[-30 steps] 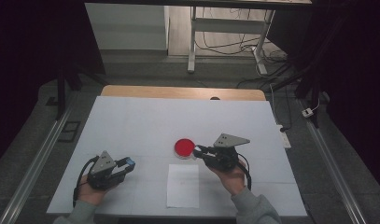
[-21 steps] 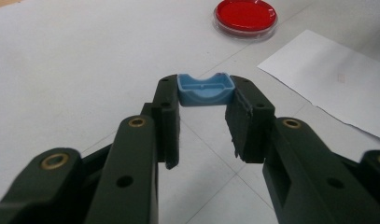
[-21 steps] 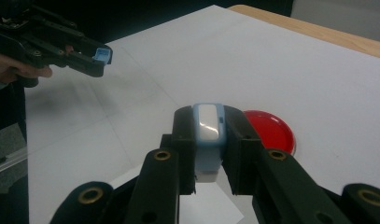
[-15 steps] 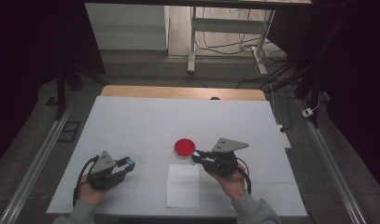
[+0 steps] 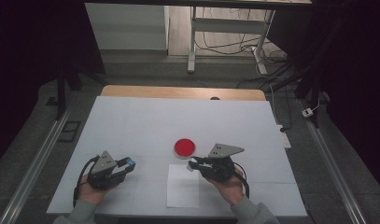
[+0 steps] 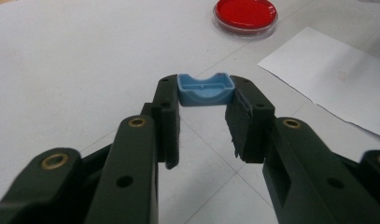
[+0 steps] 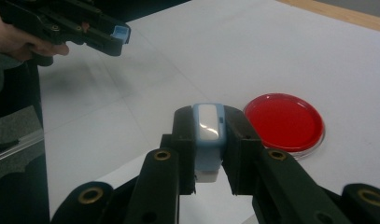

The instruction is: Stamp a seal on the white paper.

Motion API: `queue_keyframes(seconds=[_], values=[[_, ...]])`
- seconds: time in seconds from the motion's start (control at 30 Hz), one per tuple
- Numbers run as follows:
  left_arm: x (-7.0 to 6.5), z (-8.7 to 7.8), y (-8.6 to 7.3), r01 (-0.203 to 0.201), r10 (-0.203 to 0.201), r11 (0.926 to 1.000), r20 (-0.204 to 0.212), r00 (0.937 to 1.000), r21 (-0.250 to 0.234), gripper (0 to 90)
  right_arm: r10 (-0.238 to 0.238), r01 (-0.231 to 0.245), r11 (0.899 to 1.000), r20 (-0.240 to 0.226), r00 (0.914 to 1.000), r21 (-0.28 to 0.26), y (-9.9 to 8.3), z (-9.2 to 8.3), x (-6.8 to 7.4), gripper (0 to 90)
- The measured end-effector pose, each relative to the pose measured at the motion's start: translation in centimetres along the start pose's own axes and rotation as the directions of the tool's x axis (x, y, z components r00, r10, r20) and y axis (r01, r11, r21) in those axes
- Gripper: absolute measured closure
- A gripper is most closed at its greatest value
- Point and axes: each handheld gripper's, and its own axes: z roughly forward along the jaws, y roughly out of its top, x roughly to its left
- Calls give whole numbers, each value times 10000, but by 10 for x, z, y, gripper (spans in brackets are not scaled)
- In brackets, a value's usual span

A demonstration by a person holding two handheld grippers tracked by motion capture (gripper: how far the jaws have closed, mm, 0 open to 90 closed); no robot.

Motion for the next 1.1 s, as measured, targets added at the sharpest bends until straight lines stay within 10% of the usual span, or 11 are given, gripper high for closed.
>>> queue_keyframes(seconds=[1.1], values=[[0, 0, 0, 6, -6, 10000, 7, 10000, 18, 655, -863, 933, 9917, -793, 9931, 890, -12, 19, 24, 753]])
